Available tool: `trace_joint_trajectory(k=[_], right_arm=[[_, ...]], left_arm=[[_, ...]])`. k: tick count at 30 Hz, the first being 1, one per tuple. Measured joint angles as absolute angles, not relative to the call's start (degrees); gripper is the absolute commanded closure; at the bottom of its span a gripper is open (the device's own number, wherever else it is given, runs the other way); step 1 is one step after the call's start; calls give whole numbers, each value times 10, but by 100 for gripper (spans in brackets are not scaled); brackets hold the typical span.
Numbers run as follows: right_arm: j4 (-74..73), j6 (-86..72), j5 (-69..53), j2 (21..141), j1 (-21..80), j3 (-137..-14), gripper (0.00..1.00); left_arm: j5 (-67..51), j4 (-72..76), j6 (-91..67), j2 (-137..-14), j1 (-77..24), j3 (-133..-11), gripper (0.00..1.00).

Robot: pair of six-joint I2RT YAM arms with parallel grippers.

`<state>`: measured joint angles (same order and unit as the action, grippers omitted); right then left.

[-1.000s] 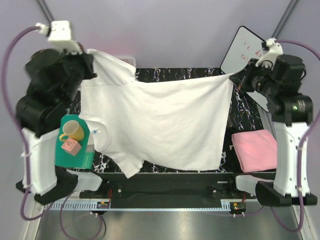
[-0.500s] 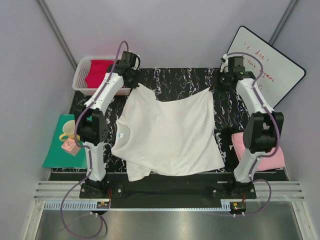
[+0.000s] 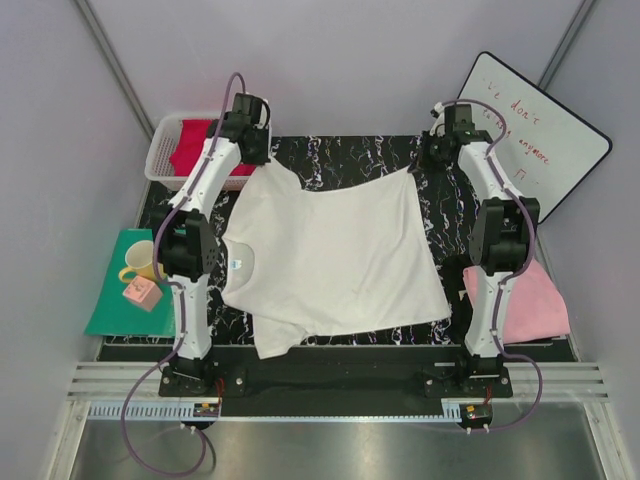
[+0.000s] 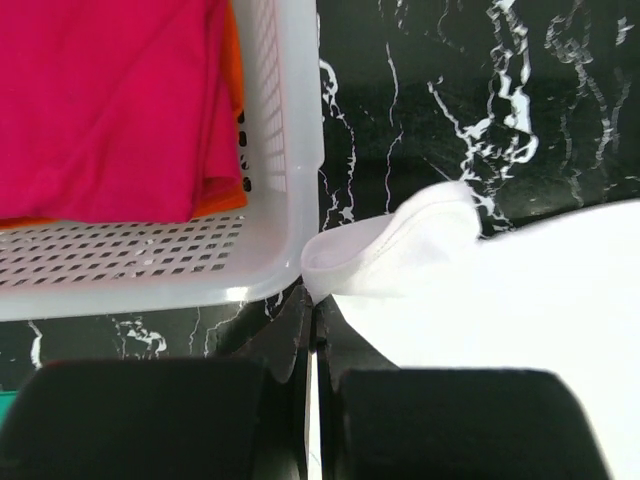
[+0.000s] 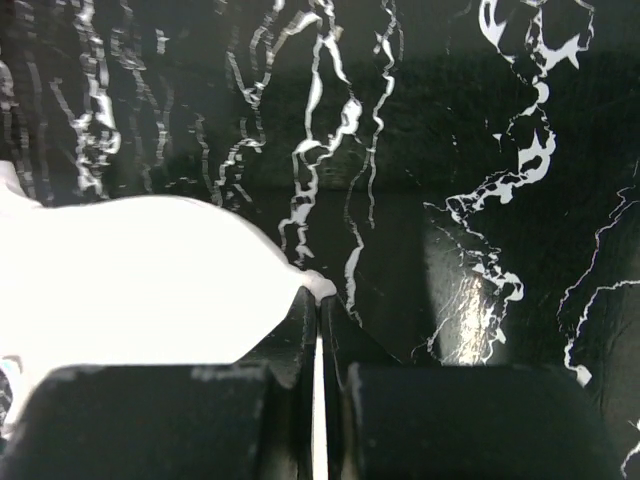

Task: Fold and stack the t-shirts
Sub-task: Flatten out the tshirt, then fold the flattened tshirt in 1/3 of the way

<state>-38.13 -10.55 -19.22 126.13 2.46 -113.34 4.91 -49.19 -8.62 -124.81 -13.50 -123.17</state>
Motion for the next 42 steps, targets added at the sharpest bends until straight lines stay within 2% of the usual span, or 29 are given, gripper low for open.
trace_joint_trajectory(k=[13,20,30,31,32,33,34,35,38,42], right_arm=[[-406,-108,-194,1106,25,-1021,100],[-477,-116,-196,1132,25,-985,100],[-557,-120,-162,1180,25,-968,100],[-563,-120,-155,1185,25,-968,100],[-569,-120,-152,1189,25,-969,100],[-575,-120,-146,1196,25,-969,100],[-585,-120,-141,1206,25,-972,100],[-589,-120,-138,1213,25,-973,100],[-611,-120,-124,1246,25,-983,100],[-629,-119,-111,1276,25,-991,100]], left_arm=[[47,-484,-96,-1049,-136,-1043,100],[50,-527,-116,-1040,-136,-943,100],[62,-563,-160,-1037,-136,-868,100],[63,-567,-164,-1037,-136,-864,96],[65,-571,-168,-1037,-136,-859,84],[67,-576,-171,-1037,-136,-856,66],[69,-581,-173,-1038,-136,-854,39],[73,-588,-177,-1039,-136,-853,24],[91,-607,-187,-1042,-136,-853,1],[111,-620,-198,-1043,-136,-854,1]])
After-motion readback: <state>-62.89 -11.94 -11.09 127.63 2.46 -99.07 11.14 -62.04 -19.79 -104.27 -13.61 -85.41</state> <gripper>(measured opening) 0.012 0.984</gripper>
